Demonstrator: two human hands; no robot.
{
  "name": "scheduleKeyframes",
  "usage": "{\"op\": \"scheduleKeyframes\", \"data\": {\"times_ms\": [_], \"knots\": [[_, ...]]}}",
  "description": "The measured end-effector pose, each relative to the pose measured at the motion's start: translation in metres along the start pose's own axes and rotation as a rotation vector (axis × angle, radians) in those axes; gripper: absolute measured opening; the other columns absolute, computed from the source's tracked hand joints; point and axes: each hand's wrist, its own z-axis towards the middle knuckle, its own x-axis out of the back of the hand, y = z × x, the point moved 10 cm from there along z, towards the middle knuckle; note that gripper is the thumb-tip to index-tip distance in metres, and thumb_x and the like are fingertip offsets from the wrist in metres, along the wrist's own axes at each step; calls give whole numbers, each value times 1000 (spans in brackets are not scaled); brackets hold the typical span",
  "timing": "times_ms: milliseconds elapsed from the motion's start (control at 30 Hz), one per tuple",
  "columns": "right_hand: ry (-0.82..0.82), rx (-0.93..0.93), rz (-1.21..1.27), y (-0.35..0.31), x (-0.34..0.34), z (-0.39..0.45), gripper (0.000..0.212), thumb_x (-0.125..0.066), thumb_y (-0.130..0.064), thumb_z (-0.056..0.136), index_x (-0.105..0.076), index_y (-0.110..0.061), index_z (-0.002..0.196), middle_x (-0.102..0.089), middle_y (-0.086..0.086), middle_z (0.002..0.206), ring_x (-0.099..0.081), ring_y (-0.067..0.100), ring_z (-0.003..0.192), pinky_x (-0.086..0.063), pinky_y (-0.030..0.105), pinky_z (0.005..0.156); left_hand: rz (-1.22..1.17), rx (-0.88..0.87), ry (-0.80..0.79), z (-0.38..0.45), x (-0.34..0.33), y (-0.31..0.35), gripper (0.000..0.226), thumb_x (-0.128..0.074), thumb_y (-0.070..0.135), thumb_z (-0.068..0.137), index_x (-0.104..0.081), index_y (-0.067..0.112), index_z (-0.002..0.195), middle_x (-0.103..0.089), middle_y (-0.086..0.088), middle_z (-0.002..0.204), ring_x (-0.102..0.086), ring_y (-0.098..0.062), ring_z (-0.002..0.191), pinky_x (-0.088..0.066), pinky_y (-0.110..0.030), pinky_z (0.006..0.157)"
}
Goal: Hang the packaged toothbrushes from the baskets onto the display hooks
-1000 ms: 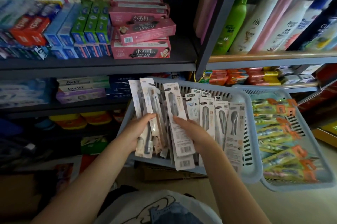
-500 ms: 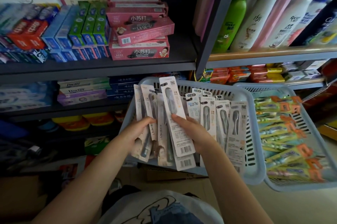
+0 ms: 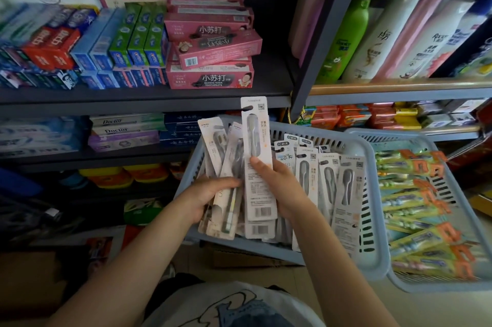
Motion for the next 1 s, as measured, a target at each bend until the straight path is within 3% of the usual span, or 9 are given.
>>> {"op": "scheduleKeyframes", "data": {"times_ms": [167,233,300,433,567,733,833,933,1000], "knots": [[90,97,-194,-17,-8,-1,43,-65,-46,96,-56,-20,129,-73,3,109,-73,18,96,-61,39,86,-167,17,-49,-4,-21,-2,42,-73,24,73,-72,17,113,-75,-16,112,-70,-33,105,-52,-48,99],[122,176,-325,-31,-12,-4,39,-61,-46,98,-52,-17,124,-69,2,105,-71,14,89,-60,26,73,-237,9,-40,-6,-23,1,27,-69,21,88,-71,15,115,-74,-17,110,-72,-31,98,-56,-46,90],[102,212,-383,-38,-18,-5,34,-61,-42,99,-49,-19,120,-68,2,105,-71,14,86,-60,23,65,-289,-7,-14,-8,-22,5,27,-60,26,96,-70,14,118,-75,-16,107,-74,-28,91,-59,-39,76],[58,163,-310,-32,-20,-3,30,-64,-29,99,-48,-20,123,-69,2,109,-73,13,88,-61,25,69,-280,18,57,-12,-13,11,29,-61,38,96,-73,17,112,-77,-13,101,-75,-25,85,-57,-37,74],[64,129,-259,-30,-19,-2,28,-59,-17,100,-44,-18,124,-65,1,107,-68,8,85,-54,15,57,-250,31,108,-15,1,12,25,-67,37,93,-72,24,114,-78,-11,101,-73,-27,96,-57,-38,78],[52,186,-427,-39,-48,-1,30,-57,-15,98,-41,-17,123,-60,-4,110,-66,14,99,-60,35,78,-236,-33,65,-23,6,27,21,-70,43,88,-69,38,108,-78,0,101,-70,-22,102,-55,-40,84],[-8,191,-450,-50,-76,1,25,-45,-30,103,-47,-21,127,-54,-3,121,-54,14,113,-49,26,83,-279,-57,104,-29,22,37,41,-73,40,82,-68,30,121,-78,-5,105,-71,-25,103,-55,-43,89],[-38,160,-457,-66,-103,1,32,-32,-39,105,-60,-28,116,-63,-3,119,-55,17,115,-46,35,97,-320,-95,161,-38,51,55,32,-69,31,93,-68,22,124,-78,-7,101,-71,-25,99,-55,-38,79],[-65,201,-442,-79,-127,-1,27,-38,-32,106,-63,-30,115,-66,-12,109,-61,7,103,-48,18,82,-328,-122,172,-48,72,71,28,-68,33,94,-69,22,120,-79,-4,89,-73,-23,88,-54,-33,69]]}}
